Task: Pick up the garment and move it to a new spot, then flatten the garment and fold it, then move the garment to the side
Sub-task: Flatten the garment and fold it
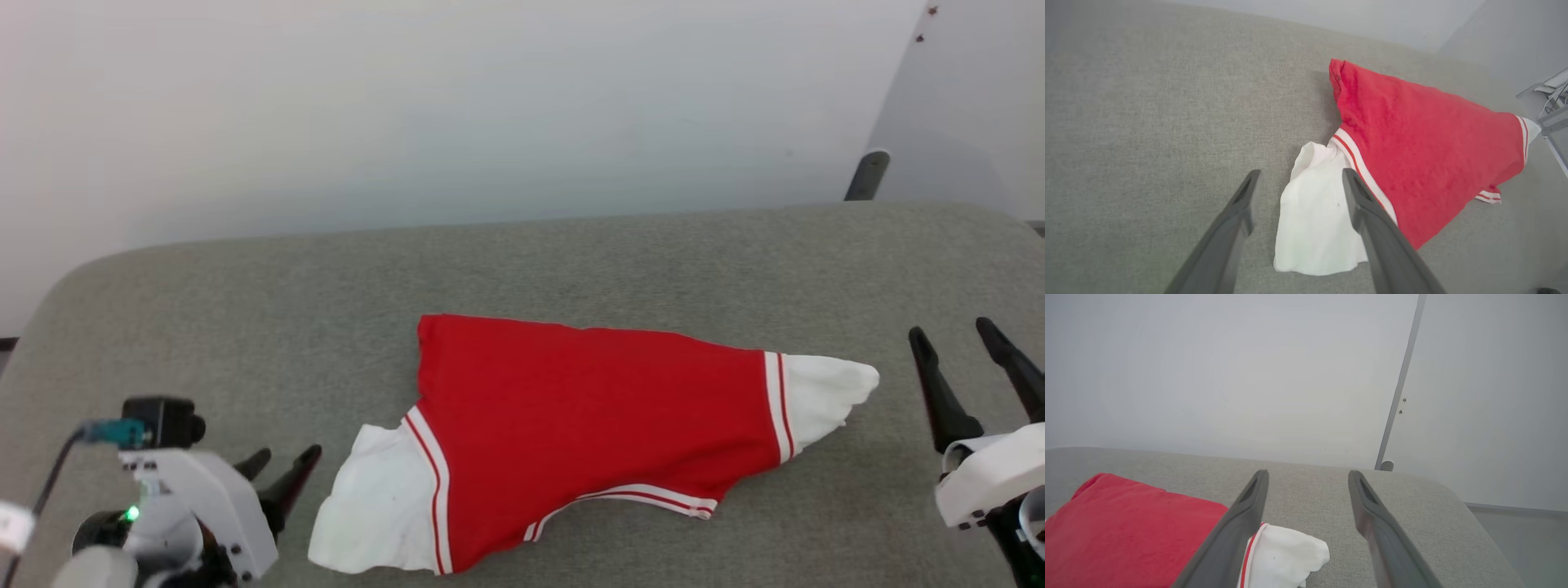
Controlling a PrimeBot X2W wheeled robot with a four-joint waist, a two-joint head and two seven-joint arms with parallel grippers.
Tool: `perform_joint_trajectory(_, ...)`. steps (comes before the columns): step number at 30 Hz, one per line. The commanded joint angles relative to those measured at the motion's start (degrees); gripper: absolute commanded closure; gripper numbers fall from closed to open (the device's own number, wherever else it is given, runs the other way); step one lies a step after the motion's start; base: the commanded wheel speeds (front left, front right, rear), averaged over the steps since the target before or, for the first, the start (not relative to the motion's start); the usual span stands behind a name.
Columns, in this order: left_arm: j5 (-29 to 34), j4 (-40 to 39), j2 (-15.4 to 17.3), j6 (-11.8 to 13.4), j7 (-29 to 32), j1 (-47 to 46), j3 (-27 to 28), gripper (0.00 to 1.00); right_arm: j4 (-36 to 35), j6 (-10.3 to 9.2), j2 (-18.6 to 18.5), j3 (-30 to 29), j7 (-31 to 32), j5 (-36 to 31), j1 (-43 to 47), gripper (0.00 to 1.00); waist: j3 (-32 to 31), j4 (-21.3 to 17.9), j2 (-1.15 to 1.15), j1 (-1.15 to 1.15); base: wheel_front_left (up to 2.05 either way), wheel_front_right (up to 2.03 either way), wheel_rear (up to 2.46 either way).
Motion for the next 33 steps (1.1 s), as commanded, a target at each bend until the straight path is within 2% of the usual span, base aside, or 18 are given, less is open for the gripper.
perform_joint_trajectory(1,-2.0,0.9,0.4,1.5,4.9,-1.6,-0.4,0.00,-1.4,-0.04,1.0,-0.8,0.4,-1.0,1.1,0.00,0.2,-0.9,0.00,0.00,0.00,0.00,0.00)
perform_joint_trajectory(6,-4.6,3.9,2.1,4.6,16.8,-3.9,-2.3,0.00,-4.0,-0.04,3.2,-1.9,1.5,-2.0,2.3,0.00,0.6,-2.5,0.00,0.00,0.00,0.00,0.00)
perform_joint_trajectory(11,-5.1,6.5,2.4,6.5,22.9,-5.2,-4.0,0.00,-5.1,-0.04,4.0,-2.8,2.1,-2.3,2.9,0.00,1.7,-3.8,0.00,0.00,0.00,0.00,0.00)
perform_joint_trajectory(15,-4.6,8.4,2.7,6.8,24.8,-5.9,-5.1,0.00,-6.2,-0.04,4.8,-3.3,2.6,-2.4,2.8,0.00,2.8,-4.6,0.00,0.00,0.00,0.00,0.00)
perform_joint_trajectory(21,-3.7,13.9,2.2,6.0,24.9,-7.3,-6.4,0.00,-7.5,-0.04,5.5,-3.9,3.0,-2.6,1.8,0.00,4.9,-5.7,0.00,0.00,0.00,0.00,0.00)
perform_joint_trajectory(28,-5.1,22.4,-0.1,4.7,24.9,-8.5,-7.0,0.00,-7.8,-0.04,5.2,-3.8,3.6,-2.1,1.0,0.00,6.4,-6.3,0.00,0.00,0.00,0.00,0.00)
perform_joint_trajectory(29,-5.7,23.6,-0.5,4.4,25.5,-8.6,-7.2,0.82,-7.8,-0.04,5.1,-3.7,4.1,-1.8,1.0,0.00,6.5,-6.4,0.00,0.00,0.00,0.00,0.00)
perform_joint_trajectory(30,-5.8,24.5,-1.0,4.0,26.0,-8.6,-7.5,1.00,-7.9,-0.04,5.0,-3.3,4.5,-1.6,1.0,0.00,6.6,-6.4,0.00,0.00,0.00,0.00,0.00)
perform_joint_trajectory(33,-6.5,26.2,-2.3,2.7,26.0,-9.7,-7.9,1.00,-8.1,-0.04,4.4,-2.9,6.5,-0.6,1.2,0.00,7.0,-6.3,0.00,0.00,0.00,0.00,0.00)
